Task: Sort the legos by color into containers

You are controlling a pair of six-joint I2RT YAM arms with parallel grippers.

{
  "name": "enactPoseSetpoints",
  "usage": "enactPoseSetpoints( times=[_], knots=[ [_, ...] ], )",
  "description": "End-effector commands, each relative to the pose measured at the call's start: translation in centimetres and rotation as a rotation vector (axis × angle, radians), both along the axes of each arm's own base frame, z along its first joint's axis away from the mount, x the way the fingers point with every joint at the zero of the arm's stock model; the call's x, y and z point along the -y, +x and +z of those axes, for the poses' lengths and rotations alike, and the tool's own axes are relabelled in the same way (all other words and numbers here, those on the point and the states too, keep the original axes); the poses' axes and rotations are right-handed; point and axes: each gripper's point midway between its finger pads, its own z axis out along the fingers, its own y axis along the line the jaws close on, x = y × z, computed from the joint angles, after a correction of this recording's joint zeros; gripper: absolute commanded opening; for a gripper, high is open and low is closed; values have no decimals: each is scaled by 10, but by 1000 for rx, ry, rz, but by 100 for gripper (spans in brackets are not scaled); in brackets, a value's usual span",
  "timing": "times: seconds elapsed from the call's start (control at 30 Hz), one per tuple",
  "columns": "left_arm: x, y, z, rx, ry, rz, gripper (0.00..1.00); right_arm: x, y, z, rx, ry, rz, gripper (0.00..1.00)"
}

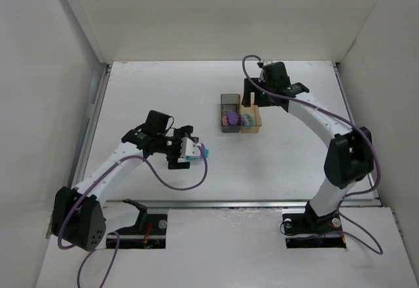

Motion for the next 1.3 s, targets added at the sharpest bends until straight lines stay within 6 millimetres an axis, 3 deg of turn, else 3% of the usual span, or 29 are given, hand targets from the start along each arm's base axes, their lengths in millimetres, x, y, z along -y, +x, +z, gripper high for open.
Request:
enactPoseSetpoints(
  times=[0.0, 0.13, 0.2, 0.33, 0.57, 0.77, 0.9, 0.93, 1.03, 1.07, 1.1, 1.17, 1.27],
  knots=[
    [0, -11, -19, 24, 42, -164, 88, -11, -5, 69, 143, 67, 41, 89],
    [-1, 2, -46, -58, 100, -125, 88, -13, -17, 74, 156, 66, 50, 89],
    [1, 14, -50, -56, 105, -86, 85, -11, -21, 70, 153, 65, 50, 89],
    [3, 21, -60, -107, 106, 4, 81, -7, -30, 77, 184, 77, 50, 89],
    [5, 52, -69, -18, 87, 180, 78, -9, -36, 76, 191, 90, 76, 89],
    [6, 43, -75, -27, 82, 162, 75, -13, -35, 80, 205, 109, 93, 89],
    [15, 37, -75, -28, 60, 127, 49, -17, -37, 78, 205, 110, 102, 89],
    [15, 37, -75, -38, 58, 136, 34, -17, -38, 82, 213, 113, 102, 89],
    [15, 38, -77, -44, 52, 160, 16, -22, -41, 79, 210, 120, 122, 89],
    [14, 35, -77, -53, 49, 170, 6, -21, -43, 77, 207, 119, 122, 89],
    [14, 35, -73, -53, 39, 180, 1, -23, -44, 78, 205, 125, 129, 89],
    [14, 35, -70, -56, 28, 193, 0, -28, -50, 73, 197, 121, 170, 89],
    [16, 34, -59, -79, -7, 240, 0, -47, -64, 82, 210, 175, 322, 91]
  ],
)
